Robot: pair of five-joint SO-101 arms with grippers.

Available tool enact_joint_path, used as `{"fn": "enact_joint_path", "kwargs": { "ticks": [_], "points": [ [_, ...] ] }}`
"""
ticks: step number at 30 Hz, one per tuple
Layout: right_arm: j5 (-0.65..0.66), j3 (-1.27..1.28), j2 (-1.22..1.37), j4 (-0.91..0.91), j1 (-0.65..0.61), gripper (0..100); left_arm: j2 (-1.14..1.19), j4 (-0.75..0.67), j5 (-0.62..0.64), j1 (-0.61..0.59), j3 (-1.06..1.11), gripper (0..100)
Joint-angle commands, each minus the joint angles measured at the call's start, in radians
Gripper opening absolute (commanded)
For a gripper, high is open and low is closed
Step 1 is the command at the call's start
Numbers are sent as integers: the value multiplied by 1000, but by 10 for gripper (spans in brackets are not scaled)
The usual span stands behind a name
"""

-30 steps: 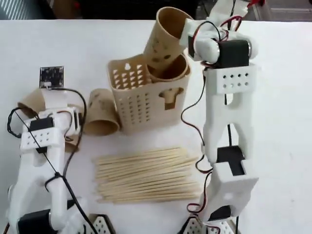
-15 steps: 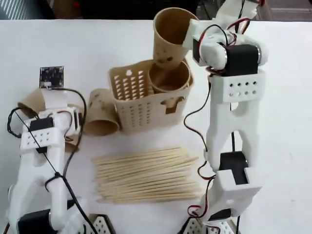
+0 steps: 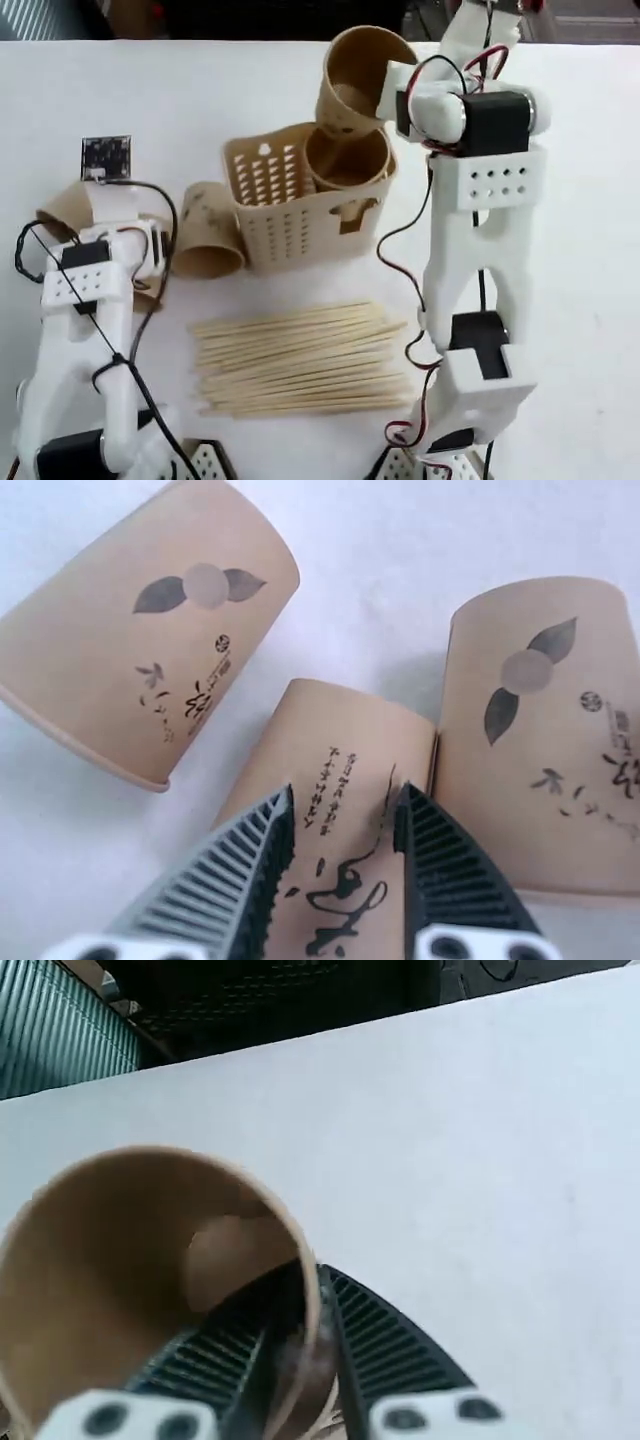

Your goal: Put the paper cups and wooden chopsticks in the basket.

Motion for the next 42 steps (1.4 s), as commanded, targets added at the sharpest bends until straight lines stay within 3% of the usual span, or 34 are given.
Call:
{"fn": "enact_joint_path", "kwargs": {
  "ticks": [1,11,20,35,38,42],
  "points": [
    [21,-34,-79,5,12,18,19,0,5,19,48,173],
    [21,-14,-110,7,5,18,19,-2,5,19,48,173],
    [23,209,-97,5,-24,18,19,-2,5,19,48,173],
    [49,238,-130,4,-25,23,21,-20,5,19,49,173],
    [126,244,-122,5,-42,98,21,-20,5,19,49,173],
    [127,265,-131,5,-45,235,21,-18,5,19,49,173]
  ]
}}
